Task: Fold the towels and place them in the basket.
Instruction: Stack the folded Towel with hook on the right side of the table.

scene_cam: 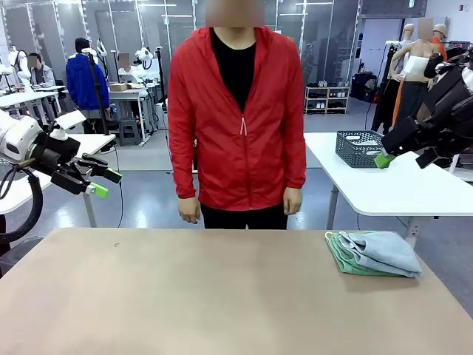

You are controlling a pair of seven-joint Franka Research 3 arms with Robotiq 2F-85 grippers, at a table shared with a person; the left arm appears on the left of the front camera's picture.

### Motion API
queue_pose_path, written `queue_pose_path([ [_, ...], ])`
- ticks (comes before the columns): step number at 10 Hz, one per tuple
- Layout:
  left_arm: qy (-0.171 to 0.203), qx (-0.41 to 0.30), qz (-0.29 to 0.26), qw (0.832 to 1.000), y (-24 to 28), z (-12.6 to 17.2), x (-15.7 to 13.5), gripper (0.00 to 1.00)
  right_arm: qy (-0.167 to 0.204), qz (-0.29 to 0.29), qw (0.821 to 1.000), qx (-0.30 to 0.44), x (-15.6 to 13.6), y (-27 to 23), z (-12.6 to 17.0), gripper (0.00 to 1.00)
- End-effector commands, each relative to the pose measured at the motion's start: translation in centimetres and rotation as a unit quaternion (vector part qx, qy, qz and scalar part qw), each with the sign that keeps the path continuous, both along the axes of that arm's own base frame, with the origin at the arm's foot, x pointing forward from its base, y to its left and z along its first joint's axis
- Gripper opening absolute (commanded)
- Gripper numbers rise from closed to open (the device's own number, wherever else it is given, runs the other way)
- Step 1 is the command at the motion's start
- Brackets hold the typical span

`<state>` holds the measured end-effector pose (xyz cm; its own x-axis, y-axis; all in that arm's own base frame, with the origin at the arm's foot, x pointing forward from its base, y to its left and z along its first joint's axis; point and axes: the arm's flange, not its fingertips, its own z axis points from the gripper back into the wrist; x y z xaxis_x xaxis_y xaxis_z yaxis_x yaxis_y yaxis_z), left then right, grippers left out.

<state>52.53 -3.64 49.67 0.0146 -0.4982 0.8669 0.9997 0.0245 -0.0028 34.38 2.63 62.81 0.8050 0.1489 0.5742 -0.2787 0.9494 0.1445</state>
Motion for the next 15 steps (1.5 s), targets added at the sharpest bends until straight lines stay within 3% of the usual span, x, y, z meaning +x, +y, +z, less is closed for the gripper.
queue_pose_path([
  [1, -0.001, 0.005, -0.002, 1.0, 0.06, 0.08, -0.01, 1.0, 0.005, -0.003, 1.0, 0.0, -0.19, 0.03, 0.02, 1.0],
  [15, -0.001, 0.005, -0.002, 1.0, 0.06, 0.08, -0.01, 1.0, 0.005, -0.003, 1.0, 0.0, -0.19, 0.03, 0.02, 1.0],
])
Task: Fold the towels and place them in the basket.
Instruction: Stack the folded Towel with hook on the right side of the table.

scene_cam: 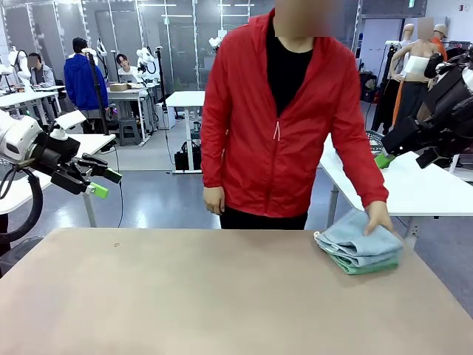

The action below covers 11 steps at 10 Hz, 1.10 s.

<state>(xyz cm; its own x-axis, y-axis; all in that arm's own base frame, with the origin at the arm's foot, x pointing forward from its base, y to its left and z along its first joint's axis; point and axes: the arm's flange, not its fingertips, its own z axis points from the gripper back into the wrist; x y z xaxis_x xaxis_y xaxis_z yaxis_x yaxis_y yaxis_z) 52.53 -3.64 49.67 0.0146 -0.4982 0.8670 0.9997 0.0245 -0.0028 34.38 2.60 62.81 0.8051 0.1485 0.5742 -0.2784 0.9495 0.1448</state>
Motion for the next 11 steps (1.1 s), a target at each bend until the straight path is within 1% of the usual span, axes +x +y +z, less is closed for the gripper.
queue_pose_path([
  [1, -0.001, 0.005, -0.002, 1.0, 0.06, 0.08, -0.01, 1.0, 0.005, -0.003, 1.0, -0.001, -0.19, 0.07, 0.02, 1.0],
  [11, -0.001, 0.005, -0.002, 1.0, 0.06, 0.08, -0.01, 1.0, 0.005, -0.003, 1.0, -0.001, -0.19, 0.07, 0.02, 1.0],
])
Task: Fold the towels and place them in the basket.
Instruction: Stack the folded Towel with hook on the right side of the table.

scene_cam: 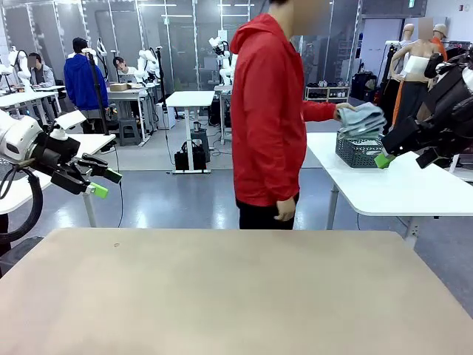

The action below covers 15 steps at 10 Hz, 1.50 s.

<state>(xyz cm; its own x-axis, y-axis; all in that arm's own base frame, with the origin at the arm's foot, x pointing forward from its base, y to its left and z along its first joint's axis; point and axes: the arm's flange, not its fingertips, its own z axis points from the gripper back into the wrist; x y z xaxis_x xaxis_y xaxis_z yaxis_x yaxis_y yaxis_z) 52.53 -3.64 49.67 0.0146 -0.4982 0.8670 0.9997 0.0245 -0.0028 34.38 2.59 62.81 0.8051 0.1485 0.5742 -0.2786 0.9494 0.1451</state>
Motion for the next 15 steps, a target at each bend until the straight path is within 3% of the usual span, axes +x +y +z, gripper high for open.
queue_pose_path([
  [1, -0.001, 0.005, -0.002, 1.0, 0.06, 0.08, -0.01, 1.0, 0.005, -0.003, 1.0, -0.001, -0.2, 0.08, 0.02, 1.0],
  [15, -0.001, 0.005, -0.002, 1.0, 0.06, 0.08, -0.01, 1.0, 0.005, -0.003, 1.0, -0.001, -0.2, 0.08, 0.02, 1.0],
])
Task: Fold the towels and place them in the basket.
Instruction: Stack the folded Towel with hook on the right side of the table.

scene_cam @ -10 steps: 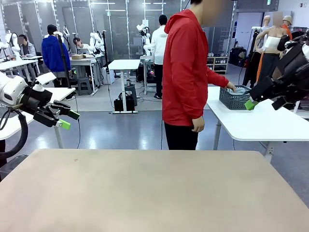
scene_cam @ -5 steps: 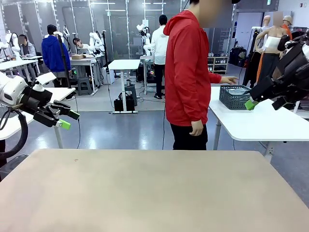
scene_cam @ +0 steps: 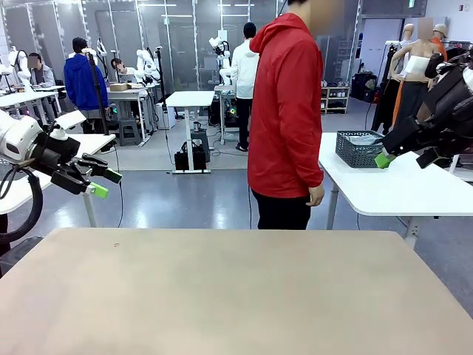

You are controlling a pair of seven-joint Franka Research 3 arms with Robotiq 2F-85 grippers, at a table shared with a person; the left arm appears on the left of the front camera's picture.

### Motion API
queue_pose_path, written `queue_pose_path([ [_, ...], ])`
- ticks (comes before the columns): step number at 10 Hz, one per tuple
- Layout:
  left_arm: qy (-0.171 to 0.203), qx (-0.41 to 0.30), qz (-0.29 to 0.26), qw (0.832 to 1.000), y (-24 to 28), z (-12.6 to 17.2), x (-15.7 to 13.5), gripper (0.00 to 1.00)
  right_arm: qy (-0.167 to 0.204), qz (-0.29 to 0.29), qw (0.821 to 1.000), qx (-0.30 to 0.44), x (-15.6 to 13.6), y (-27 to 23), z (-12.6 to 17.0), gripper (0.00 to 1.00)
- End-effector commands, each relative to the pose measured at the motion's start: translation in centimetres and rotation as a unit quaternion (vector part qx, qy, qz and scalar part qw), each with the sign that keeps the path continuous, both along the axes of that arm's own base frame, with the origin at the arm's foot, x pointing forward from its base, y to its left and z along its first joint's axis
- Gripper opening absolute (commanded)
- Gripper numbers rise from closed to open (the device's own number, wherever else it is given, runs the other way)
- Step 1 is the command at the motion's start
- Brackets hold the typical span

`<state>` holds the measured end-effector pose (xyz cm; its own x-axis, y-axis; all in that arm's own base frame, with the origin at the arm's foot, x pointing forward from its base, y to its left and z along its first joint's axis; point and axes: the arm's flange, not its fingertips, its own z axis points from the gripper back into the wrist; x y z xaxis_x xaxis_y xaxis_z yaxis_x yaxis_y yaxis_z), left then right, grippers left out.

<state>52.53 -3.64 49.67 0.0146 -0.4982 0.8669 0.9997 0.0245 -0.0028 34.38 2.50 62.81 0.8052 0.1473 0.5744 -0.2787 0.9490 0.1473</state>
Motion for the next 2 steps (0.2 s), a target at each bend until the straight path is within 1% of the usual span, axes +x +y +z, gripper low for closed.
queue_pose_path([
  [1, -0.001, 0.005, -0.002, 1.0, 0.06, 0.08, -0.01, 1.0, 0.004, -0.003, 1.0, -0.002, -0.2, 0.17, 0.02, 1.0],
  [2, -0.001, 0.005, -0.002, 1.0, 0.06, 0.08, -0.01, 1.0, 0.004, -0.003, 1.0, -0.002, -0.2, 0.17, 0.02, 1.0],
])
